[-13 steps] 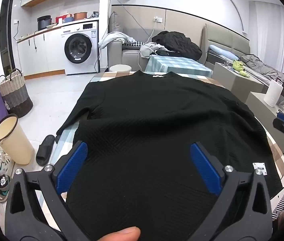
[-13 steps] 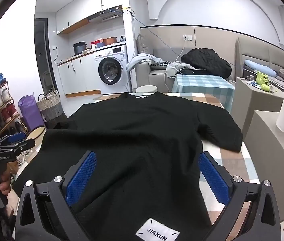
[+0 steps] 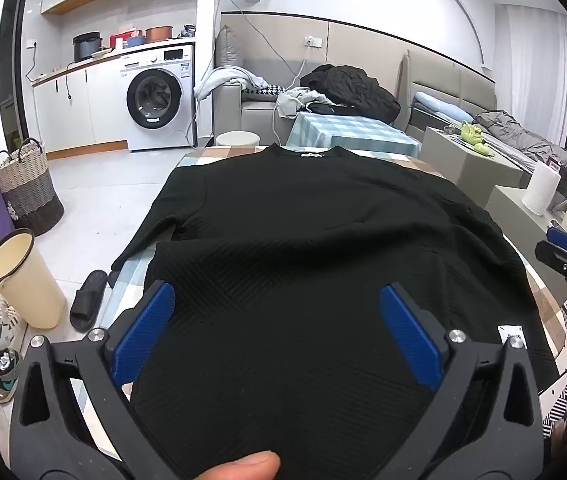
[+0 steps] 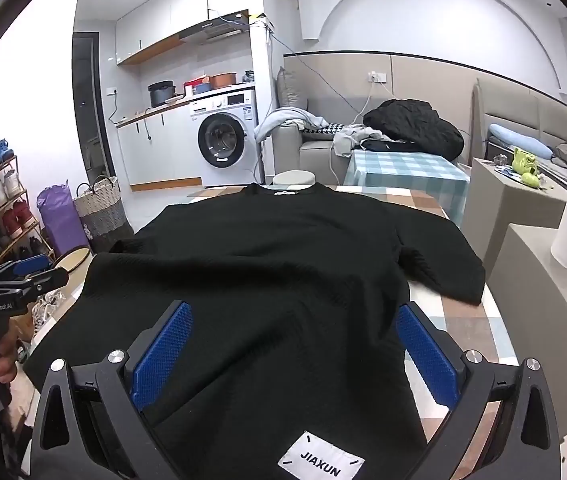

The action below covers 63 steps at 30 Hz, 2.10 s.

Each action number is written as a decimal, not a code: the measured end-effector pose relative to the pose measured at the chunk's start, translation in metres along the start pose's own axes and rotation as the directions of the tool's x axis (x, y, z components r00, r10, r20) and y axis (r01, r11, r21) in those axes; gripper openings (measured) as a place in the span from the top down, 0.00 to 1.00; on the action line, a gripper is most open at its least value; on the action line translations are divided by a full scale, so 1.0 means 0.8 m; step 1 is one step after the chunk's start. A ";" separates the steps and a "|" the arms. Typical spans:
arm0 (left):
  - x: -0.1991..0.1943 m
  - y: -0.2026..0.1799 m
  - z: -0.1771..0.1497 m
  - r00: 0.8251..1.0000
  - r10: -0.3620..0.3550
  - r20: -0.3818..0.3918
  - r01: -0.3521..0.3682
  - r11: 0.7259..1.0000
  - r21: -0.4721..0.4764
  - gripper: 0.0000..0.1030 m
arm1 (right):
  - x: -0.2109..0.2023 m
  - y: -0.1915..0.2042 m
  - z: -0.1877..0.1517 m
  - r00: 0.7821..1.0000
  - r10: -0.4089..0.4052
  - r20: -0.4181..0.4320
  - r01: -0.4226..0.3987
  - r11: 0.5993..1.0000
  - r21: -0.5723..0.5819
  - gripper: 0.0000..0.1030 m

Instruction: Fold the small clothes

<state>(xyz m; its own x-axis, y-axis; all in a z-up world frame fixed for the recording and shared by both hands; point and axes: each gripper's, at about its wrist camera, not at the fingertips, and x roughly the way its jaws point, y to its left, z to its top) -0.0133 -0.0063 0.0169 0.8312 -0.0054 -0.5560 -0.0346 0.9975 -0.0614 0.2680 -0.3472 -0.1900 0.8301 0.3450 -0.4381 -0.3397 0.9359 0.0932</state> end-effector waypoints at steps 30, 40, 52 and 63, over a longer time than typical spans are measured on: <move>0.007 0.017 -0.009 1.000 0.012 0.022 -0.011 0.998 -0.063 0.01 | 0.013 0.004 -0.002 0.996 -0.072 -0.045 0.070 0.997 -0.039 0.00; 0.033 0.029 -0.005 0.999 0.036 -0.038 -0.039 0.996 -0.085 0.01 | 0.021 -0.009 -0.006 0.997 -0.040 -0.067 0.041 0.999 0.013 0.00; 0.058 0.013 0.014 0.997 -0.003 -0.074 0.002 1.000 -0.017 0.01 | 0.026 -0.013 -0.003 0.995 -0.040 -0.094 0.044 0.998 0.041 0.00; 0.081 0.022 0.035 0.996 -0.012 -0.085 0.009 0.999 -0.039 0.01 | 0.034 -0.025 0.006 0.993 -0.072 -0.090 0.082 0.990 0.115 0.00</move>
<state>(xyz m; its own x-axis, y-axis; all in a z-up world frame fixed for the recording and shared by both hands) 0.0559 0.0125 0.0032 0.7811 -0.0239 -0.6239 -0.0483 0.9940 -0.0985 0.2994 -0.3563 -0.1996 0.8092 0.2690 -0.5224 -0.2172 0.9630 0.1595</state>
